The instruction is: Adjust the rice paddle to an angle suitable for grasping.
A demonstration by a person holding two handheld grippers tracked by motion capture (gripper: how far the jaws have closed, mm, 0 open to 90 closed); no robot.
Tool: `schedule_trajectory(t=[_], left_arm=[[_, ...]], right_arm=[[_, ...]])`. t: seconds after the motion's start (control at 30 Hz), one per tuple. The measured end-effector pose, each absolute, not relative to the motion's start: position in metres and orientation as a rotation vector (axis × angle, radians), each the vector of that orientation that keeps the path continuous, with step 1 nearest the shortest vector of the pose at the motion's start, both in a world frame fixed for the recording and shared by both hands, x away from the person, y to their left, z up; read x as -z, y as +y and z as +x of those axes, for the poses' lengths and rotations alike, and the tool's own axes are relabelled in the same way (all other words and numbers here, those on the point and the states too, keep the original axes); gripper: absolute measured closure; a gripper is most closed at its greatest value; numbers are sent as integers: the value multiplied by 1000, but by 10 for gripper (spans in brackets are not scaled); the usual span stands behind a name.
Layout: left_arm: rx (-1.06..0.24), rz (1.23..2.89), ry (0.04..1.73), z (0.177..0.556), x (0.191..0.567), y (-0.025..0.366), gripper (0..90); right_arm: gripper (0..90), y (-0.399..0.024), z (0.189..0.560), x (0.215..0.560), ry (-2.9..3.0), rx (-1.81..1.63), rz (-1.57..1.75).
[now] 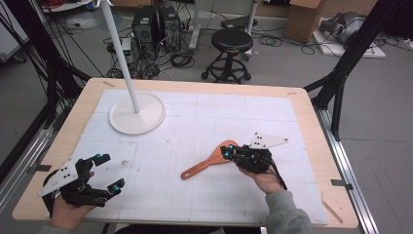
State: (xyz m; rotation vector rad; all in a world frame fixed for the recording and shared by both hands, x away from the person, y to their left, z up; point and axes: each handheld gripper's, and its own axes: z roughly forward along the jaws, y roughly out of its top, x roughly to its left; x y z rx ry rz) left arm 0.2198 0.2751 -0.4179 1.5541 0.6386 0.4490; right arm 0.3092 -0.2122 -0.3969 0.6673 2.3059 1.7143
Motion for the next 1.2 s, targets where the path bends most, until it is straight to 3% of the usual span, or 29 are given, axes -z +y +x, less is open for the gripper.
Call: schedule_trajectory(t=[0.77, 1.2], left_arm=[[-450, 1574, 647, 218, 419, 275, 17], [-453, 1584, 652, 215, 420, 276, 17]], right_arm=[[889, -170, 359, 417, 2509, -1445, 792], [888, -167, 374, 436, 2556, -1275, 828]])
